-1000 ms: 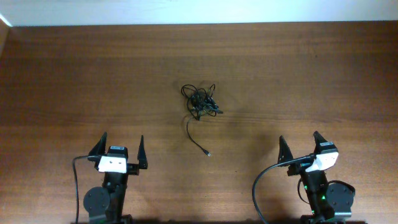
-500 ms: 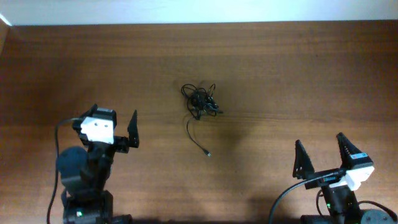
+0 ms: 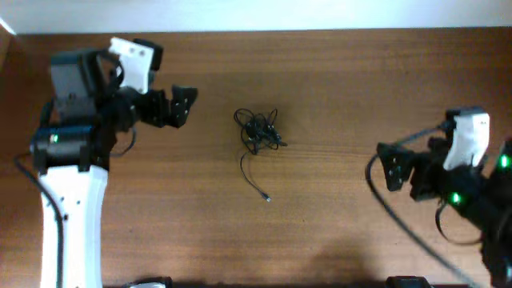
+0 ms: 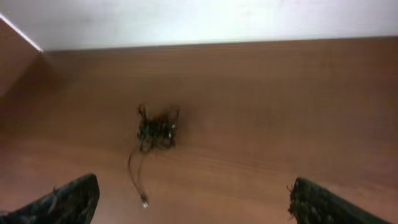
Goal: Untangle cables
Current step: 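Reach the left gripper to the black cable bundle and grasp a loop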
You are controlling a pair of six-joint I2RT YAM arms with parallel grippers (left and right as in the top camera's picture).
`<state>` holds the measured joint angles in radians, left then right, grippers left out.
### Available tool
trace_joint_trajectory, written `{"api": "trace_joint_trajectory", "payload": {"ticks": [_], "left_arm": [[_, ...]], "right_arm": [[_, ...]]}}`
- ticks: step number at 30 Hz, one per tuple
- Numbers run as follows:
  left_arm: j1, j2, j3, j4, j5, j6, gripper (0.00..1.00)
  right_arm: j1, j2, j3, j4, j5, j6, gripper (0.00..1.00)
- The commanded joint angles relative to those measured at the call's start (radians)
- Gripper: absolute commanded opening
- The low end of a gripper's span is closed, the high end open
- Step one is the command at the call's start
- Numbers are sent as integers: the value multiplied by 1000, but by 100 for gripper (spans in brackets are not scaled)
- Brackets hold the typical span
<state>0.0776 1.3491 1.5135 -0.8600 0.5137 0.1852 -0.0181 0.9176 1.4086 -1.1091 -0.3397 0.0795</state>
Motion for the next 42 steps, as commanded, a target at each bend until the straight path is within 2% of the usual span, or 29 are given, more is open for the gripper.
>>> {"api": "trace_joint_trajectory", "payload": {"ticks": [1,9,10,11,12,15,16,17,20,24,26,30,39,42], "left_arm": [[-70,94,73,-15,15,26,99],[-141,241,73,-12,83,18,99],[-170,269,73,-11,77,18,98],[-191,291,73,-9,54,-5,90],[-219,320,73,-5,3,-61,87],[-301,411,73,14,-159,-340,80],[-332,442,73,14,-232,-493,79],[-358,465,73,14,-270,-577,75],[-434,519,73,27,-332,-714,56],[-486,572,73,55,-358,-822,40],[-500,598,73,59,-357,-830,31],[-510,635,73,49,-331,-829,27],[-529,635,72,-37,-339,-824,33],[-529,635,68,-62,-340,-740,34]], "right_arm": [[-2,131,87,-39,-34,2,99],[-2,361,87,-57,-124,2,99],[-2,377,87,-64,-124,2,99],[-2,386,87,-68,-124,2,99],[-2,396,87,-74,-124,3,99],[-2,402,87,-85,-123,3,99],[-2,402,87,-85,-123,3,99],[-2,402,87,-86,-123,3,99],[-2,403,87,-106,-121,3,99],[-2,404,86,-126,-120,3,99],[-2,405,84,-126,-120,2,99],[-2,405,84,-126,-111,2,99],[-2,424,82,-143,-94,2,99],[-2,433,82,-144,-94,3,99]]}}
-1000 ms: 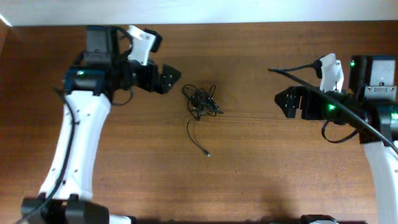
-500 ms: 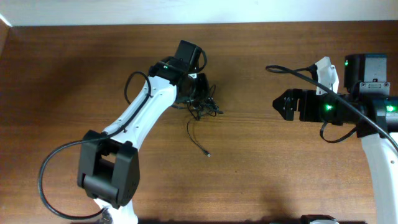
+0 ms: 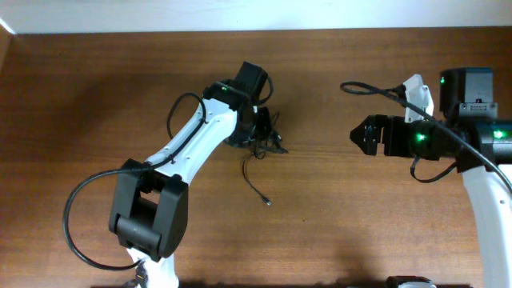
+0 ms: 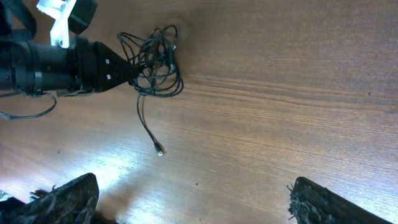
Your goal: Untangle cables
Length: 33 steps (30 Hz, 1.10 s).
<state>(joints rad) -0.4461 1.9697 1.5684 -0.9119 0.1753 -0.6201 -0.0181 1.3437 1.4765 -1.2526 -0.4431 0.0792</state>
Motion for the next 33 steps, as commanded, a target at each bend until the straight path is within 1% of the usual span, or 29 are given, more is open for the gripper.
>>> {"api": "trace_joint_trajectory", "payload": {"ticks": [1,4,7,8,9,11,14,15,17,18,19,20,22,24,25,26,28,31,33], "left_arm": [[-6,14,5,-8,-15,64,34],[-6,30,-31,14,-23,64,27],[-6,89,-31,30,-23,65,17],[-6,98,-31,37,-23,64,12],[-6,104,-31,45,-23,64,1],[0,100,-15,50,-23,69,0],[29,46,100,-27,5,182,0],[43,19,147,-56,57,243,0],[73,-27,233,-107,238,357,0],[85,-43,261,-122,344,401,0],[97,-56,269,-122,485,441,0],[103,-59,269,-125,585,477,0],[121,-59,269,-142,733,542,0],[143,-59,269,-150,811,570,0],[162,-59,269,-153,834,570,0],[180,-59,269,-156,878,570,0],[210,-59,269,-155,939,573,0],[243,-59,269,-160,1020,572,0],[246,-59,269,-153,1104,568,0]], "right_arm": [[-2,8,14,0,10,3,99],[-2,11,14,-1,9,3,99],[-2,12,14,0,10,3,99],[-2,13,14,0,10,3,99],[-2,17,14,-1,10,3,99],[-2,28,14,-1,9,3,99],[-2,44,14,1,3,6,99],[-2,47,14,3,-11,6,99],[-2,53,14,19,-79,6,100],[0,55,14,28,-116,7,98],[1,56,14,43,-130,47,97],[8,56,14,58,-130,77,96],[47,56,14,92,-129,105,96],[92,56,14,135,-127,145,95],[116,57,14,159,-112,172,92],[141,61,14,169,-58,228,91],[163,73,14,169,9,278,91],[176,142,14,180,10,297,81],[177,197,14,180,2,297,79]]}}
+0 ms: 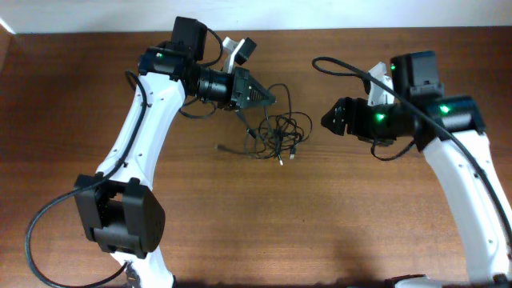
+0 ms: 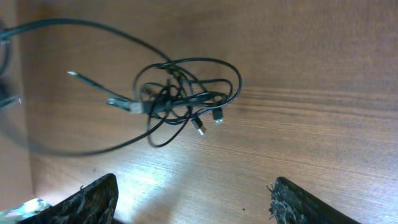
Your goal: Untangle cables
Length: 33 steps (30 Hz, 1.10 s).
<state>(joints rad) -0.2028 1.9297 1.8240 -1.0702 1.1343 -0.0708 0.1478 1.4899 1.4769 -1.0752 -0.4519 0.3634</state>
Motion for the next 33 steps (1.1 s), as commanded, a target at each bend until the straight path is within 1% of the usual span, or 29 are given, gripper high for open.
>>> {"api": "trace_joint_trajectory", "payload": {"ticks": [1,3,6,8,9,10,12,13,15,16,17,19,22,23,24,25,27,29,31,32,33], "left_arm": [[4,-19,14,10,173,8,0],[6,-19,19,18,221,5,0],[23,-20,59,56,284,5,0],[27,-23,78,108,335,5,0],[27,-23,81,154,395,5,0],[27,-23,81,187,437,4,0],[27,-23,81,192,437,4,0],[27,-23,81,192,431,4,0],[27,-23,81,191,368,4,0],[27,-23,81,191,342,3,0],[27,-23,81,191,334,3,0],[27,-23,81,191,334,4,0],[27,-23,81,191,313,3,0],[27,-23,81,191,288,3,0],[27,-23,81,191,273,4,0],[27,-23,81,191,242,4,0],[27,-23,81,191,208,4,0],[27,-23,81,187,109,4,0],[27,-23,81,164,-96,3,0],[27,-23,80,132,-306,-29,0],[27,-23,80,106,-448,-60,0]], "right_arm": [[12,95,14,11,-16,12,79],[20,128,14,45,-61,11,79],[31,134,14,109,-63,5,79],[29,132,14,183,-108,-97,79],[29,132,14,208,-113,-124,78],[29,133,14,224,-113,-124,75],[29,133,14,235,-113,-111,69],[29,133,14,235,-113,-72,65],[45,134,14,242,-112,35,59],[57,135,14,241,-90,88,53],[71,135,14,235,-47,145,50],[109,145,14,234,4,207,47],[147,175,14,225,32,248,28],[146,185,14,217,31,248,16],[146,185,14,216,31,248,7],[146,183,14,219,34,248,4],[146,182,14,220,38,247,4],[146,175,14,217,37,245,4],[145,136,15,205,38,225,4],[145,97,17,184,46,212,4],[143,71,18,166,46,195,4]]}}
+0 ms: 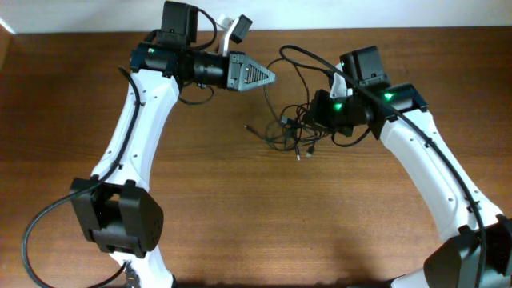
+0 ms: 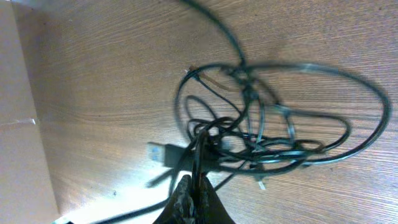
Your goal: Untangle cables
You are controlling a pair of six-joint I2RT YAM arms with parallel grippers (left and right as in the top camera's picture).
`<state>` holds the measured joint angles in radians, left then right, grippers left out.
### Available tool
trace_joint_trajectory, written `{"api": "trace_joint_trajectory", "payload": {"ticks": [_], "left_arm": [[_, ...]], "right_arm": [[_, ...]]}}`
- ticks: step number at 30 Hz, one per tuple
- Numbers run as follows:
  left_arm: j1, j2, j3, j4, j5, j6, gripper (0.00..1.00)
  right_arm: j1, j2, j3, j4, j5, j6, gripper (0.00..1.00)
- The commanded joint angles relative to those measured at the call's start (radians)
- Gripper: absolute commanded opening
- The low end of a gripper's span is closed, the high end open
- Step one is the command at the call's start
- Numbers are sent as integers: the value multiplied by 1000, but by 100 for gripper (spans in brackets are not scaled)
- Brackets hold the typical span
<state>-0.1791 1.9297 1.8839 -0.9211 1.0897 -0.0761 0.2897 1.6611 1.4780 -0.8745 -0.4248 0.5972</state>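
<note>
A knot of thin black cables (image 1: 293, 132) hangs just above the wooden table between my two grippers. My left gripper (image 1: 270, 78) points right at the back of the table, shut, with a strand running down from its tip into the knot. My right gripper (image 1: 314, 110) is at the knot's right side. In the right wrist view its fingertips (image 2: 196, 186) are shut on one black strand. The tangle (image 2: 267, 134) spreads in loops beyond them, and a USB plug (image 2: 163, 154) sticks out to the left.
The brown wooden table (image 1: 240, 216) ends at a white wall (image 1: 336, 14) along the back. A loop of the right arm's own wiring (image 1: 298, 58) arcs over the area near the left gripper's tip. A paler side board (image 2: 18, 124) borders the table.
My right gripper was open and a little to the right of the tangle; now it is at the tangle, shut on a strand. The left gripper is slightly higher and further back, and the knot has shifted right.
Both arms were back at the table's sides with the tangle lying untouched mid-table. Then the left gripper was at the knot while the right stood open at a distance. Then the left held a strand up with loops spread; now both grippers hold the cables.
</note>
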Motion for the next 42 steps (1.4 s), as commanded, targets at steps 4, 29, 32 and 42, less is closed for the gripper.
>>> {"api": "trace_joint_trajectory", "payload": {"ticks": [4,29,32,42], "left_arm": [[4,-23,21,-145,-800,-58,0],[41,-23,17,-338,-1442,-58,16],[42,-23,17,-355,-1097,114,27],[30,-23,17,-425,-478,385,92]], "right_arm": [[-31,-152,16,-192,114,-58,4],[-475,-150,16,-585,343,-330,4],[-402,-150,16,-576,73,-483,4],[-15,-58,21,-382,72,-256,99]]}}
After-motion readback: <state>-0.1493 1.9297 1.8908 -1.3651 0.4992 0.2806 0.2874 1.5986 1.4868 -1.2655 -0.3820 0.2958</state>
